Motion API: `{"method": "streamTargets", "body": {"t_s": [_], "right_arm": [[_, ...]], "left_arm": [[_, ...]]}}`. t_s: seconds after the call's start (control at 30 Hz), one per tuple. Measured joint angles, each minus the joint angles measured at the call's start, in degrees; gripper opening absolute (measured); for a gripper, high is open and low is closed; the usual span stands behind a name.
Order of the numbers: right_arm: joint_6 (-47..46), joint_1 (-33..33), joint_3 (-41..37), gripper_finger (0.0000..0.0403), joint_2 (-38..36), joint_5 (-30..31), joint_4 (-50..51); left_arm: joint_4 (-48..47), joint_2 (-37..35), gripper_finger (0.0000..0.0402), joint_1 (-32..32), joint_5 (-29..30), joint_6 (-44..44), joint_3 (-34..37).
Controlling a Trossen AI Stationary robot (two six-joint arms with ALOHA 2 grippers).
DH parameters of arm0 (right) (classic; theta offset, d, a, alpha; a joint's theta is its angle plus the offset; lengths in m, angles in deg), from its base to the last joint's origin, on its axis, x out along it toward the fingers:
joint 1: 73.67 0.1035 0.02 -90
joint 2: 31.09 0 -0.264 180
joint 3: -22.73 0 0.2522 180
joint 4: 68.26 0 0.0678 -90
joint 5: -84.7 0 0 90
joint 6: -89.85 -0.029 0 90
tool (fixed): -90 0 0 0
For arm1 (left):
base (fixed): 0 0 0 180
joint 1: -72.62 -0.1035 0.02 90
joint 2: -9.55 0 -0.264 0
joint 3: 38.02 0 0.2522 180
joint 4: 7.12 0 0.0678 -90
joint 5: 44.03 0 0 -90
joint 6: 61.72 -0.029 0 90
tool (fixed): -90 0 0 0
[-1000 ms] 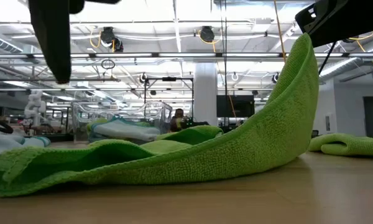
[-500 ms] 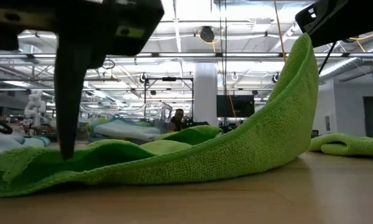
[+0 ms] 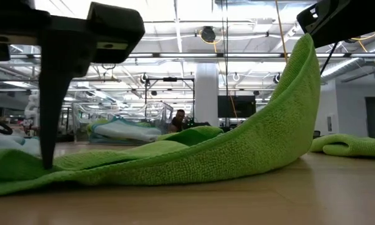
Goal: Fold microfiber towels
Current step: Fold the top green microfiber cloth
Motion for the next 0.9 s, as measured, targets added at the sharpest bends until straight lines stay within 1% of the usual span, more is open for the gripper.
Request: {"method": "streamTargets", "body": {"t_s": [0.13, 0.3, 0.43, 0.53, 0.6, 0.7, 0.8, 0.9], "right_arm": [[0.0, 0.0, 0.0, 0.0004, 0.0, 0.0, 0.0], [0.0, 0.0, 0.0, 0.0004, 0.0, 0.0, 0.0], [0.0, 0.0, 0.0, 0.0004, 0.0, 0.0, 0.0], [0.0, 0.0, 0.0, 0.0004, 0.0, 0.0, 0.0], [0.0, 0.0, 0.0, 0.0004, 0.0, 0.0, 0.0], [0.0, 0.0, 0.0, 0.0004, 0.0, 0.4, 0.0], [0.6, 0.0, 0.0, 0.0004, 0.0, 4.4, -1.4], [4.6, 0.0, 0.0, 0.0004, 0.0, 9.6, -5.5]], "left_arm": [[-1.5, 0.0, 0.0161, 0.1, 2.7, -2.7, 0.0], [-1.5, 0.0, 0.0092, 0.1, 2.7, -4.0, 0.0], [-1.5, 0.0, 0.0044, 0.2, 2.7, -3.8, 0.0], [-1.5, 0.0, 0.0013, 0.4, 2.7, -1.4, 0.0], [-1.6, 0.0, 0.0008, 0.4, 2.8, 1.9, 0.0], [-2.5, 0.0, 0.0016, 0.5, 4.5, 8.7, 0.0], [-4.3, -1.1, 0.0016, 1.1, 8.7, 15.4, 0.0], [-6.0, -4.3, 0.0006, 1.8, 13.2, 19.2, 0.0]]}}
